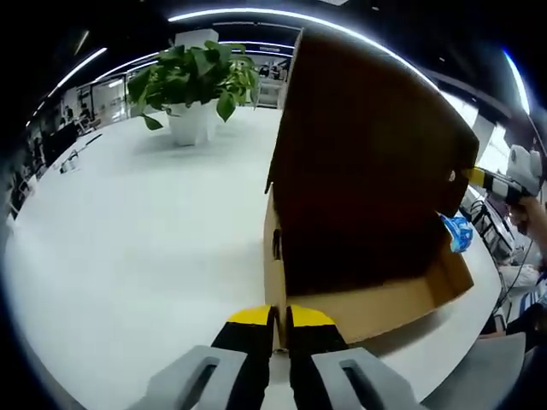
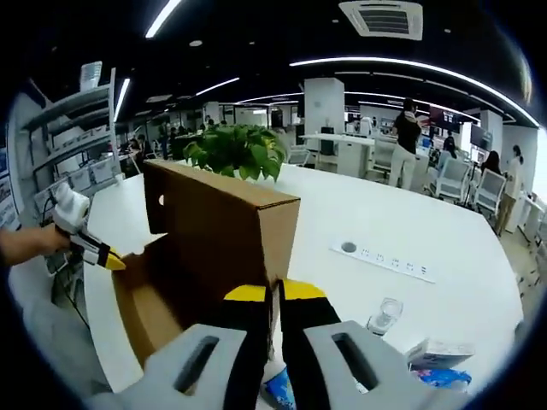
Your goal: Operate the shoe box by opening the lid, removing the specified soft item, and placing it in the target area until the item is outside and the box remains undamaged.
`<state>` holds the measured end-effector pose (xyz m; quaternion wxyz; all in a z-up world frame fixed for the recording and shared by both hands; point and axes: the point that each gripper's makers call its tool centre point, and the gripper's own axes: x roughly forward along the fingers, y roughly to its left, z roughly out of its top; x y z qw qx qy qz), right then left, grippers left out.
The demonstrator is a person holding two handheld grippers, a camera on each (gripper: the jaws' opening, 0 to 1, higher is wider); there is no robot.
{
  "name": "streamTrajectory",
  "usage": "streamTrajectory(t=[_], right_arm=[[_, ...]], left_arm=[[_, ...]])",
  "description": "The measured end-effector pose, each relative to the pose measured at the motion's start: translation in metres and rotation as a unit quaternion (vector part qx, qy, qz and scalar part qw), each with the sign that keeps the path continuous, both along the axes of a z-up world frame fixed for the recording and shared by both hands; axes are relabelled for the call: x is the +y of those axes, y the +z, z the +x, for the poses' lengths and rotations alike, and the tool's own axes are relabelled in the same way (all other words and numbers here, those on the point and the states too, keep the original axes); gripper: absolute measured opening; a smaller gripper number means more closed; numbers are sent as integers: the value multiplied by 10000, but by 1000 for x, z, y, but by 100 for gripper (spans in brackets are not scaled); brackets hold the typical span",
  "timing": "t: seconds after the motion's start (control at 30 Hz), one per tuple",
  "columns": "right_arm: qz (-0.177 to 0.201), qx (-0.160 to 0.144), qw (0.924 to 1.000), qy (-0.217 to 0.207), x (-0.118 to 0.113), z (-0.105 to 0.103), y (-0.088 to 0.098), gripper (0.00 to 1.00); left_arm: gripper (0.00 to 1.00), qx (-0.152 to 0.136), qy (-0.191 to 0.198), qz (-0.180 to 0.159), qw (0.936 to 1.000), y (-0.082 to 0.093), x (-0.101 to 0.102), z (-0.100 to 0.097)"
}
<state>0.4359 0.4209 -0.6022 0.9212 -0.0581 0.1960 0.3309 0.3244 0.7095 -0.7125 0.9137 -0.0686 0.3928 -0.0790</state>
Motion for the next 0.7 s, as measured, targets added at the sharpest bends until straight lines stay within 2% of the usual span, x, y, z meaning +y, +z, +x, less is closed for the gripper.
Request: streamTrajectory(t=[0.37,0.53,0.7], right_arm=[[-118,-387,9992,-70,0,-21,-2,1],[-149,-419,9990,-72,0,-30,-5,2],[-15,-361,9991,-216,-1,-38,-9,2]], left_arm=[[5,-57,26,-76,10000,0,0,0],[5,-87,45,-112,9999,1,0,0],[5,-129,57,-125,9998,1,0,0]])
